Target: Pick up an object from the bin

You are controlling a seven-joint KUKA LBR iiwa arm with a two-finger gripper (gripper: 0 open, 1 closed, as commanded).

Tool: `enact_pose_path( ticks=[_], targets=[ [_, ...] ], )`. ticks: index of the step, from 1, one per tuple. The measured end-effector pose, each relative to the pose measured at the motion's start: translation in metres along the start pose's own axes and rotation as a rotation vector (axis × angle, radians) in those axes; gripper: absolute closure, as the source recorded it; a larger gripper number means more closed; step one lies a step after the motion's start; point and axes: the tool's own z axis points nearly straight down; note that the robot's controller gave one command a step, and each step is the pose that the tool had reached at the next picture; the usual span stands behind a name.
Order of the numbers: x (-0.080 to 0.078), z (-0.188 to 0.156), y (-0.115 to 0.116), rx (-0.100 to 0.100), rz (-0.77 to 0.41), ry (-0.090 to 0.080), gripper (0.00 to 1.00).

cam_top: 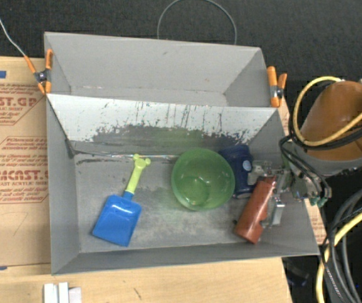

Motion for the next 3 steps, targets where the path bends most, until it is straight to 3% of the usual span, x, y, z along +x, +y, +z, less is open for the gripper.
enact_pose_path(
  ticks=[2, 3],
  targets=[
    [-0.002, -0.005, 0.001, 0.001, -0.003, -0.008, 0.0],
    [0.011, -0.035, 0.043, -0.001, 0.132, -0.011, 0.0]
  ],
)
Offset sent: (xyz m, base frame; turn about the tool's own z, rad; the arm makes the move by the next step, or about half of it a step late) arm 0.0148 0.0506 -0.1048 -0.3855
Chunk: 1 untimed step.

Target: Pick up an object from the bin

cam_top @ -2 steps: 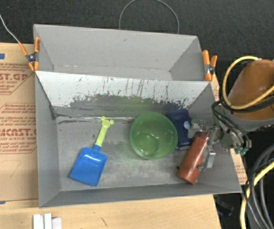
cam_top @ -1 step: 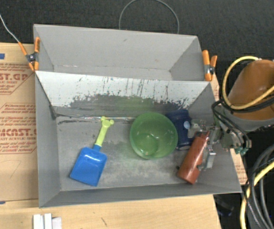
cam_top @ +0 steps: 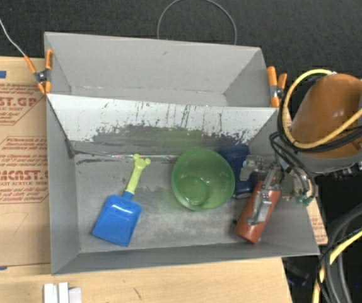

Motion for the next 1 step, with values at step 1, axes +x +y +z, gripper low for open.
enact_pose_path(
  ticks=[1],
  targets=[
    [-0.0129, 0.0725, 0.026, 0.002, -0.423, -0.002, 0.0]
  ],
)
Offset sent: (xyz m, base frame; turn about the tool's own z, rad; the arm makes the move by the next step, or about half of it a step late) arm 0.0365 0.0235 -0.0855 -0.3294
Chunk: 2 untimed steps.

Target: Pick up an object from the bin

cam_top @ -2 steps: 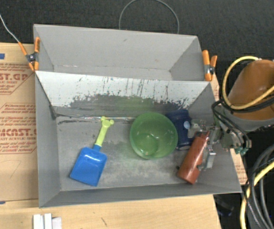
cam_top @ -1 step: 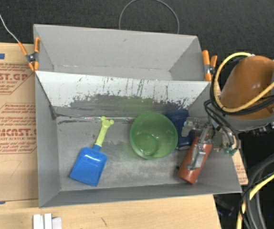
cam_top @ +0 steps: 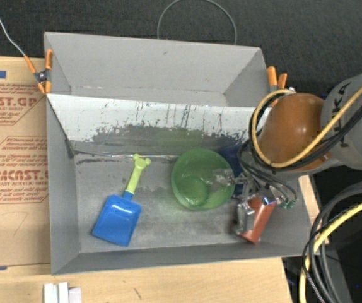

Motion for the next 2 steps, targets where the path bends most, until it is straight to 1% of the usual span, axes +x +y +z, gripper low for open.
enact_pose_path(
  ticks=[1, 2],
  targets=[
    [-0.014, 0.02, -0.002, -0.004, 0.048, 0.002, 0.0],
    [-0.048, 0.069, -0.007, 0.0, -0.006, 0.001, 0.0]
  ],
)
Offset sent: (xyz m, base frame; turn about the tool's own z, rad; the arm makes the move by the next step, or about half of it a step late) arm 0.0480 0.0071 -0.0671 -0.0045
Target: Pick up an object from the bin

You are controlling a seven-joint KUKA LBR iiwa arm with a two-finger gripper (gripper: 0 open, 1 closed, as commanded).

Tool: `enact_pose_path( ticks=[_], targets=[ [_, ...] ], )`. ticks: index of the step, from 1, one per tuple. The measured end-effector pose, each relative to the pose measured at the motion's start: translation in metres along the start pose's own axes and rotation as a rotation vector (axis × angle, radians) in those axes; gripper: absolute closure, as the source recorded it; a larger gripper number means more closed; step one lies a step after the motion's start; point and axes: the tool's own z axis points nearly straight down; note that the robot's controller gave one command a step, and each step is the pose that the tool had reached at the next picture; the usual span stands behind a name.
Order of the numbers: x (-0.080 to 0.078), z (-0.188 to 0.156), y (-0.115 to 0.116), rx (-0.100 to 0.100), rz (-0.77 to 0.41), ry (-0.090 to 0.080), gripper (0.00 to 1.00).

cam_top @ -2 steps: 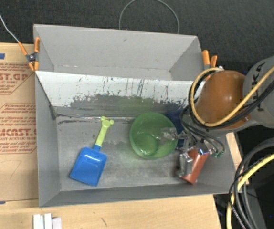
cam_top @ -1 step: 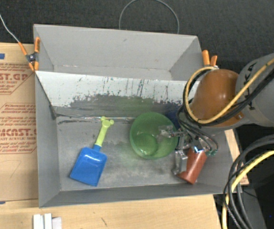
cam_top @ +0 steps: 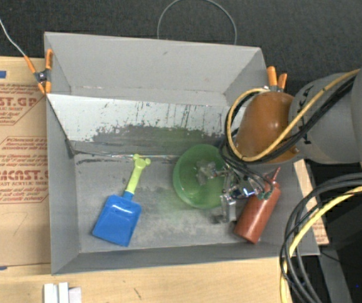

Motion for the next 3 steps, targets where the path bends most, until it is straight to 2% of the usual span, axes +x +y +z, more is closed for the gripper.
enact_pose_path(
  ticks=[1, 2, 3],
  targets=[
    [-0.036, 0.001, 0.011, -0.01, 0.275, 0.034, 1.0],
    [-0.036, 0.001, 0.011, -0.009, 0.274, 0.034, 1.0],
    [-0.034, -0.054, 0.007, -0.009, 0.258, 0.035, 1.0]
  ],
)
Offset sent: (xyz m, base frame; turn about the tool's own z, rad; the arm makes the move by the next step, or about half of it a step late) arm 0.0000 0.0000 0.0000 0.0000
